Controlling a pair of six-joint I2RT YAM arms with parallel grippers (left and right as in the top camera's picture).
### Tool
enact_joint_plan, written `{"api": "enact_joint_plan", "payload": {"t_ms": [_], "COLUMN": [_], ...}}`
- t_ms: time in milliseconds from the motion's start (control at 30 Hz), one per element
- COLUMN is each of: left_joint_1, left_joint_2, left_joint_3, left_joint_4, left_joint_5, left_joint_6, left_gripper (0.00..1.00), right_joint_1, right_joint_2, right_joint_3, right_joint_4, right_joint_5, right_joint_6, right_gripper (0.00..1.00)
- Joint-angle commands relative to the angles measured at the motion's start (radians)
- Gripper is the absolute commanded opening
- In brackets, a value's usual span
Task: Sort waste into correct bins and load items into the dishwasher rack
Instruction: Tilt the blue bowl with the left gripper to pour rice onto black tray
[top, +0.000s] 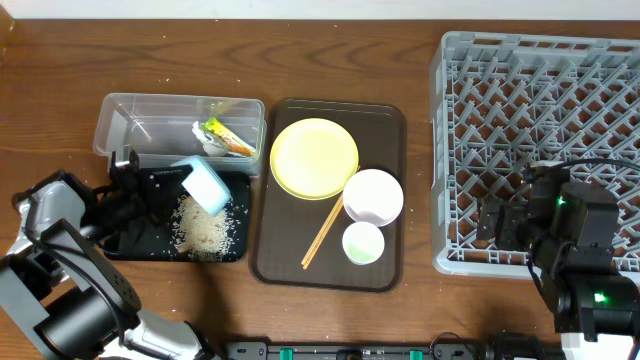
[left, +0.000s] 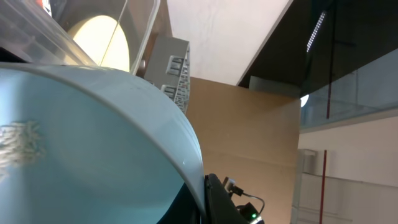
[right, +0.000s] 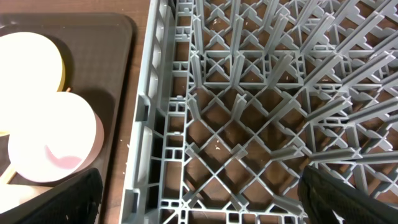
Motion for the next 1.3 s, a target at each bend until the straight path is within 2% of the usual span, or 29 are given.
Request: {"api": "enact_joint_plan", "payload": {"t_ms": [0,200,267,400,567,667,800,1000,1267], "left_joint_1": [0.010,0.010,0.010,0.010,0.010,0.010,0.010,0.011,0.000], "left_joint_2": [0.001,0.001,0.001,0.001,0.001,0.002,0.000,0.000,-0.124], "left_joint_3": [-0.003,-0.003,-0.003,-0.003,-0.003,-0.003,-0.003,-0.003,-0.002], "left_joint_4": [0.031,0.066,0.065,0.030,0.063,0.069,0.065,0.103,0.064], "left_joint_5": [0.000,-0.009,-0.008,-0.007,-0.006,-0.050,0.032,-0.013,-0.093], "left_joint_6": [0.008,0.194,0.181,-0.014,-0.012,-0.076,-0.028,-0.055,0.017], "left_gripper": [0.06,0.06,0.06,0.06,0.06,0.06,0.06,0.06,0.06], "right_joint_1": [0.002,0.002,0.002,0.002,0.002,0.002,0.002,0.002,0.002], "right_joint_2": [-0.002,-0.002,-0.002,-0.002,-0.002,-0.002,-0.002,-0.002,-0.002], "right_joint_3": [0.022,0.022,0.022,0.022,0.022,0.022,0.022,0.022,0.022], "right_joint_4": [-0.001,-0.002,-0.002,-0.002,-0.002,-0.002,-0.002,-0.001,-0.001], "right_joint_5": [-0.008,-0.008,-0.008,-0.008,-0.008,-0.008,-0.008,-0.008,-0.008], "right_joint_6": [0.009,0.009,0.009,0.009,0.009,0.009,0.009,0.009,0.009], "right_gripper": [0.99,0.99,0.99,0.99,0.99,0.99,0.99,0.99,0.99]}}
